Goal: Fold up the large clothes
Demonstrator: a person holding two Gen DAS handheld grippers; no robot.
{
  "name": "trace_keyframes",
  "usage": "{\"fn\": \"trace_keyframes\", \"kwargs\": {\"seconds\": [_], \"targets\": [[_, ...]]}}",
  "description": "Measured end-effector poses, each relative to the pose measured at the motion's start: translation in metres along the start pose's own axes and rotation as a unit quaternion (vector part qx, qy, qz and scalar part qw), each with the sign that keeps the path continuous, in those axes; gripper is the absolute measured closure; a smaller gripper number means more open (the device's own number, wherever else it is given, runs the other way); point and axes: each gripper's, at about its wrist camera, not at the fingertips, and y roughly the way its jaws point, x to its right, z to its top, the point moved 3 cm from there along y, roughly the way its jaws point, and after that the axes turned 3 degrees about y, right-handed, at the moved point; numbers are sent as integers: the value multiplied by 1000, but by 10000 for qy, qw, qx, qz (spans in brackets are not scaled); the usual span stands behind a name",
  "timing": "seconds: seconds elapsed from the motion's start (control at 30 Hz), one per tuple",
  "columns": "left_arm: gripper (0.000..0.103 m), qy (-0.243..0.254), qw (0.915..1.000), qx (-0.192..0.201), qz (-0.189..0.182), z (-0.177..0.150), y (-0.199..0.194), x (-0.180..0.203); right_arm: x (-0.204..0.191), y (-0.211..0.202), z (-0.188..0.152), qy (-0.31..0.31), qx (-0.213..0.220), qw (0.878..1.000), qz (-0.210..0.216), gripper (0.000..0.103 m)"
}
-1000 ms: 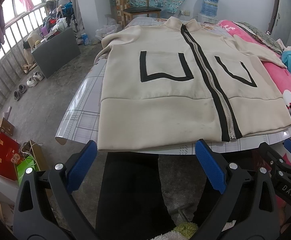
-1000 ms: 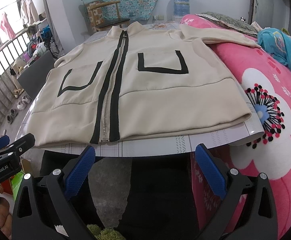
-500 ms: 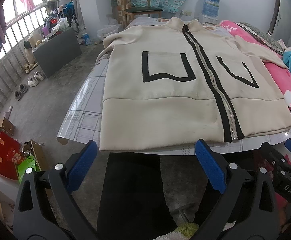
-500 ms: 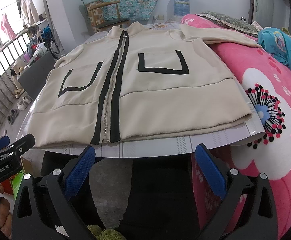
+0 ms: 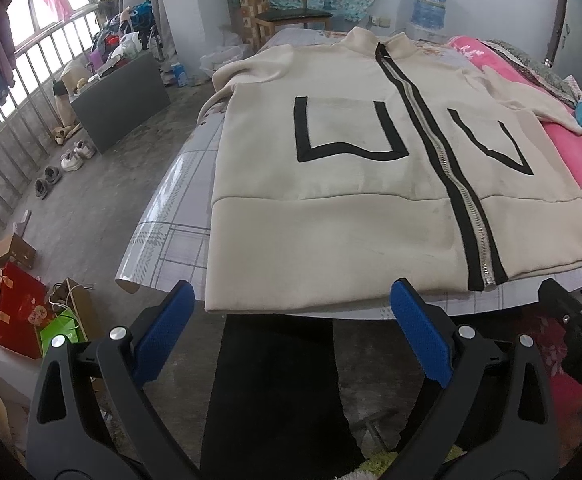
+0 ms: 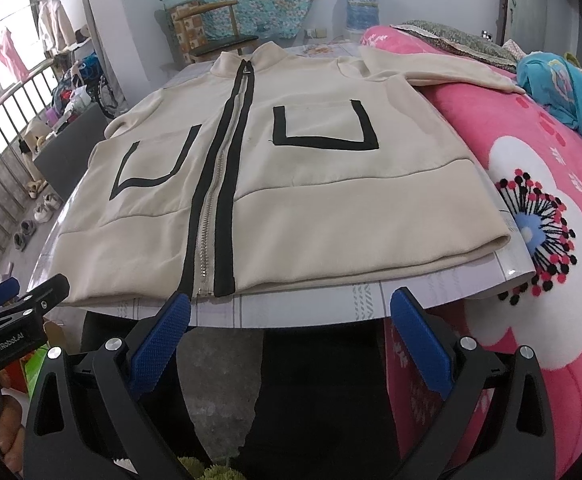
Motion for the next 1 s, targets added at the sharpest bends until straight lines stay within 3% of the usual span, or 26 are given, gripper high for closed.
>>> {"fn": "trace_keyframes", "kwargs": {"seconds": [0.3, 0.5, 0.6, 0.77, 0.97, 1.0], "targets": [[8, 75, 9999, -59, 42, 8, 19, -2, 1, 10, 9, -56, 20, 10000, 8, 5], [8, -111, 9924, 411, -1156, 11, 23, -14, 29, 6, 21, -76, 206, 9997, -117, 5], [8, -203, 9871, 393, -1542, 12, 25, -25, 58, -1, 29, -2, 363, 9987, -359, 5], [8, -202, 9912, 500, -1208, 14, 33, -37, 91, 0, 40, 49, 391, 9970, -665, 9], [9, -483, 9928, 463, -994, 18, 49, -55, 118, 13, 51, 273, 339, 9962, -759, 28], [16, -494, 9931, 464, -955, 19, 51, -56, 122, 17, 53, 288, 298, 9964, -744, 33]]}}
